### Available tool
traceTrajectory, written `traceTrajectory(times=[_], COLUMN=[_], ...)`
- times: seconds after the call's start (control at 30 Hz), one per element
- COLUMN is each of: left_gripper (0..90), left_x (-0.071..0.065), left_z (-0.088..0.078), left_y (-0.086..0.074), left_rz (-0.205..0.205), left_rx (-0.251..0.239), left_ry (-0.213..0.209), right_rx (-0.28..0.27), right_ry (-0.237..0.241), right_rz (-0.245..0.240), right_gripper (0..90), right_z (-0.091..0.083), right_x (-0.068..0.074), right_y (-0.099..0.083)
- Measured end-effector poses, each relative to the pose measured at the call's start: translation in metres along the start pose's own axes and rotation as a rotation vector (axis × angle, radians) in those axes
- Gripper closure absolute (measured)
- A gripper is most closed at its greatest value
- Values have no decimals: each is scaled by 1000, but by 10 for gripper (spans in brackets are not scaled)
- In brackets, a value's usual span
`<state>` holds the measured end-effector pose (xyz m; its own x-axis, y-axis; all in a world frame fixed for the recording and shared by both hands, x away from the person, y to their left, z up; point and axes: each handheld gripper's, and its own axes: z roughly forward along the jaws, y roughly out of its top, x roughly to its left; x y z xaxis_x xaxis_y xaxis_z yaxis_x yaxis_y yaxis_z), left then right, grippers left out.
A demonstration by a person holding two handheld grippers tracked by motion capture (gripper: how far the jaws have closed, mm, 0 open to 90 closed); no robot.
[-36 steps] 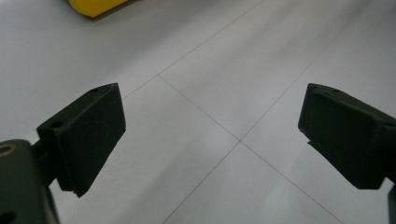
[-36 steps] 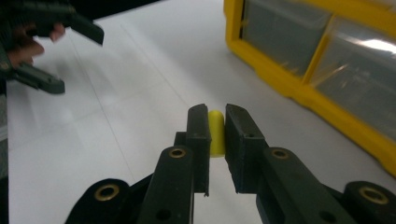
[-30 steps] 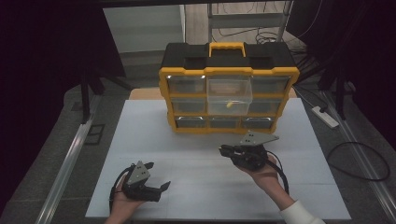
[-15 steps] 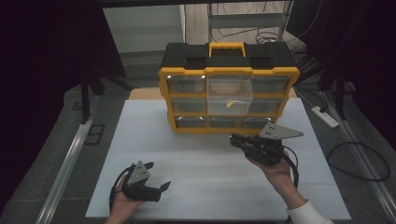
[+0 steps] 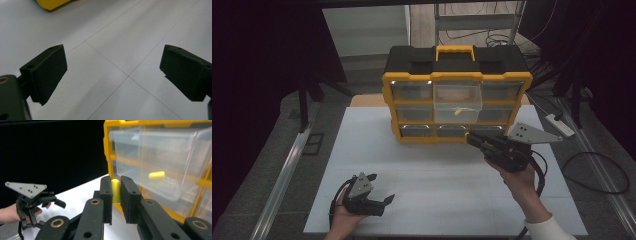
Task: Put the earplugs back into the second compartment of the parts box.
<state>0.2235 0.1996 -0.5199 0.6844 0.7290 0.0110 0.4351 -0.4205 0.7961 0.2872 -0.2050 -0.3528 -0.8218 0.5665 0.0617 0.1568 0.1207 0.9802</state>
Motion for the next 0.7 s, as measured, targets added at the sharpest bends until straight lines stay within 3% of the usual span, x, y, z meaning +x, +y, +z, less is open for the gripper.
traceTrajectory(times=[0.4, 0.7], left_gripper=[76, 76], left_x=[0, 0], left_z=[0, 0], left_y=[0, 0], left_rz=[-1, 0], left_rx=[2, 1], left_ry=[0, 1], right_rx=[-70, -39], right_ry=[-42, -99], right_rz=[0, 5], right_gripper=[802, 802], right_z=[0, 19], right_x=[-11, -28], right_y=[44, 72])
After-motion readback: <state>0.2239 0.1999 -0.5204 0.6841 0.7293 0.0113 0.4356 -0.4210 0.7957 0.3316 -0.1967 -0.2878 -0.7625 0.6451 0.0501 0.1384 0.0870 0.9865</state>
